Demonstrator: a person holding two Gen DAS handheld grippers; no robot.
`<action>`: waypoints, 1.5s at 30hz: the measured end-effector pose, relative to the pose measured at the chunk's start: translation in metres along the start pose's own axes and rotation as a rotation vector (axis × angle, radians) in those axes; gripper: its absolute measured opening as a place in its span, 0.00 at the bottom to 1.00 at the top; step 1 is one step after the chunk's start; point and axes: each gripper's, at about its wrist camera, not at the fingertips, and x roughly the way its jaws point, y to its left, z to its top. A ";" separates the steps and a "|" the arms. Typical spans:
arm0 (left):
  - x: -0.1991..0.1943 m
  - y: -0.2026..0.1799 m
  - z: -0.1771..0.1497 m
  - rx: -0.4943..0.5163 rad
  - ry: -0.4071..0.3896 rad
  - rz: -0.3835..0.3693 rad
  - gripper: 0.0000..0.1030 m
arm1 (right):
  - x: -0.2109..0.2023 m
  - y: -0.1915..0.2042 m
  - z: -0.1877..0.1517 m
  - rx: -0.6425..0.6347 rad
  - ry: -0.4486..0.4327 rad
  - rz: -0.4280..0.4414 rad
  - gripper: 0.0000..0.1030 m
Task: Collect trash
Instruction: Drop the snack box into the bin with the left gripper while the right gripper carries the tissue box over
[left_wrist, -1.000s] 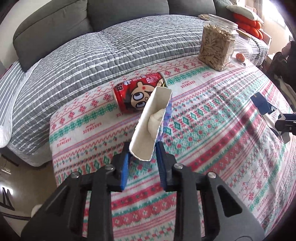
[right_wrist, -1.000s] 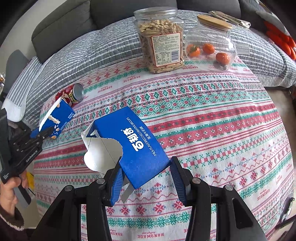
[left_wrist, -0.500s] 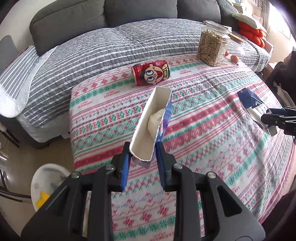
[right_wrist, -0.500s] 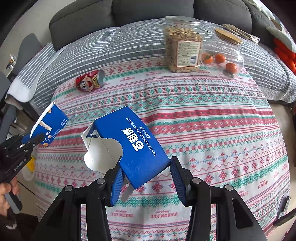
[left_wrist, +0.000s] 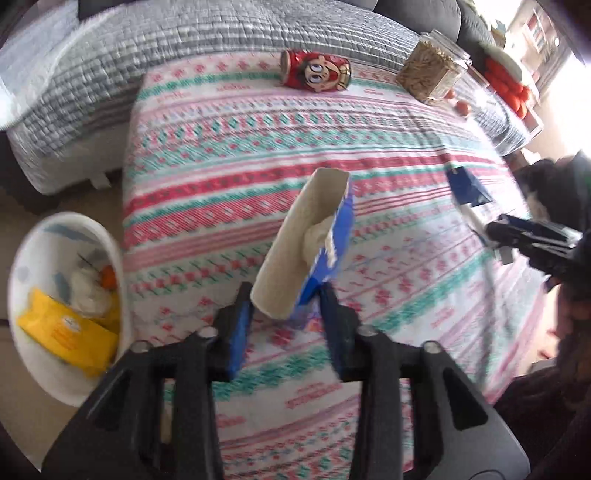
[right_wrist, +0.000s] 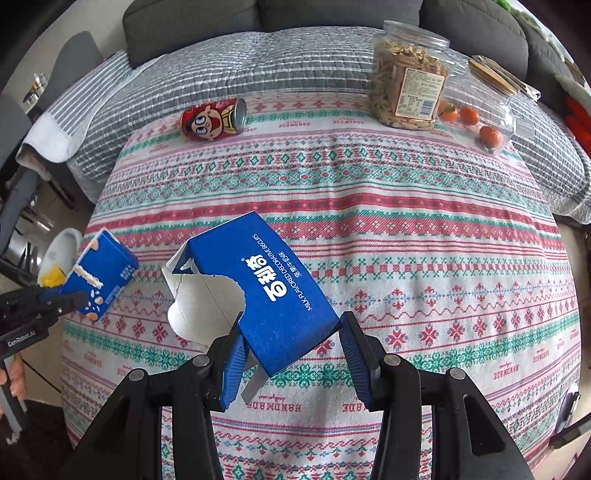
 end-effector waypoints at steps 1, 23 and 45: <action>-0.001 -0.001 0.000 0.019 -0.009 0.057 0.72 | 0.001 0.001 0.000 -0.004 0.003 -0.002 0.48; 0.008 -0.012 -0.003 0.198 -0.059 0.102 0.64 | 0.004 0.023 0.011 -0.025 0.009 -0.001 0.48; -0.056 0.168 -0.071 -0.255 -0.123 0.212 0.84 | 0.026 0.199 0.032 -0.229 0.020 0.135 0.48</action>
